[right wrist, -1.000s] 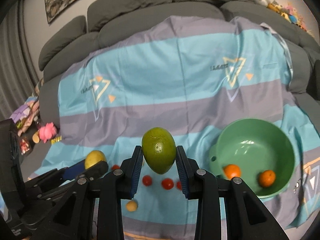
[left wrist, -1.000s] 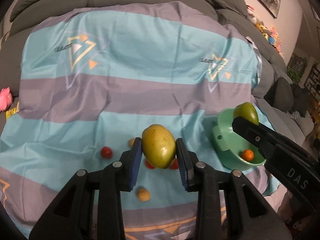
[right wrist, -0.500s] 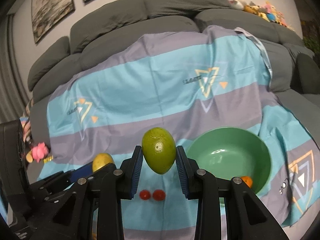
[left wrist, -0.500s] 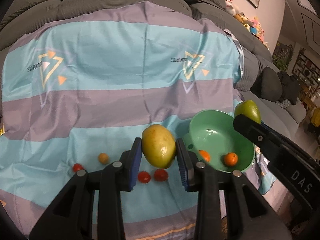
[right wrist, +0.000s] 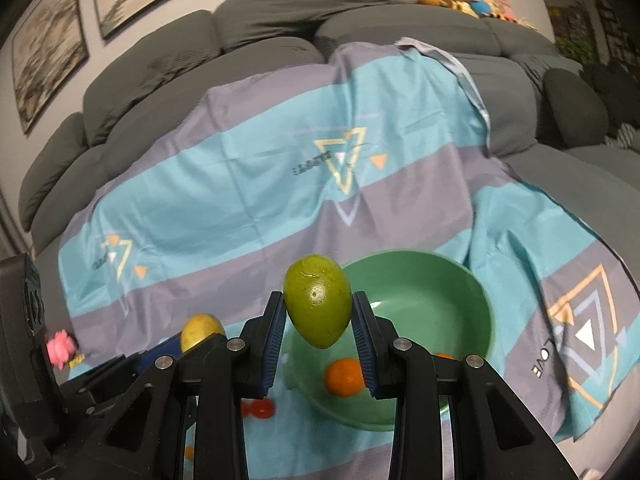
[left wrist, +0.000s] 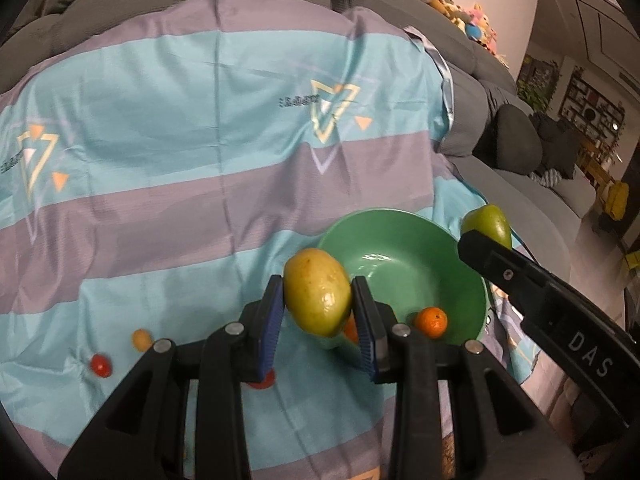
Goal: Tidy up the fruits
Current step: 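Carry the mango and lemon to the green bowl and release them inside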
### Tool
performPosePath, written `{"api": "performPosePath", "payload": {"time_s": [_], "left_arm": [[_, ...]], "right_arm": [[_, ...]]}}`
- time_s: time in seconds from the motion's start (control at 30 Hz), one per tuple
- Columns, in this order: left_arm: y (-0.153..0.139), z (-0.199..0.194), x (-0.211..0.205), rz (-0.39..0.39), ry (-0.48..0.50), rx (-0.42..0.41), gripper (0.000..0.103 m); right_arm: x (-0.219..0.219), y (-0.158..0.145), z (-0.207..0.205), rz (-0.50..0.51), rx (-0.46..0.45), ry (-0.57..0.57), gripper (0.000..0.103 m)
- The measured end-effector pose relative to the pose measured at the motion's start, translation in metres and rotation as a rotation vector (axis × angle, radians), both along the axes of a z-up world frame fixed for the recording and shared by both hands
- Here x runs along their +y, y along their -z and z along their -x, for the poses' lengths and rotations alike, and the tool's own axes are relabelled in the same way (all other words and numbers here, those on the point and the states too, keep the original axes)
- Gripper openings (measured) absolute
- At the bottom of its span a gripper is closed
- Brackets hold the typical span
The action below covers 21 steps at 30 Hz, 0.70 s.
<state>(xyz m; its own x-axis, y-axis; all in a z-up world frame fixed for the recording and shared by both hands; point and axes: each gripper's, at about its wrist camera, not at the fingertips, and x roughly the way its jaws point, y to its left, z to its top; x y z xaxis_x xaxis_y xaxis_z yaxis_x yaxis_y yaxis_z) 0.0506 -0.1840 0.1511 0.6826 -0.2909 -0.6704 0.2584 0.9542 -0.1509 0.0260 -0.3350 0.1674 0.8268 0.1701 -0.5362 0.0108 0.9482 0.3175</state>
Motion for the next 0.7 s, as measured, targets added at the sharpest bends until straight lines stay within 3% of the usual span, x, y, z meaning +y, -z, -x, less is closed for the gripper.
{"api": "performPosePath", "payload": {"time_s": [0.7], "left_arm": [[0.040, -0.031, -0.055, -0.044, 0.103, 0.101, 0.034]], "right_arm": [[-0.053, 0.039, -0.023, -0.064, 0.119, 0.107, 0.035]]}}
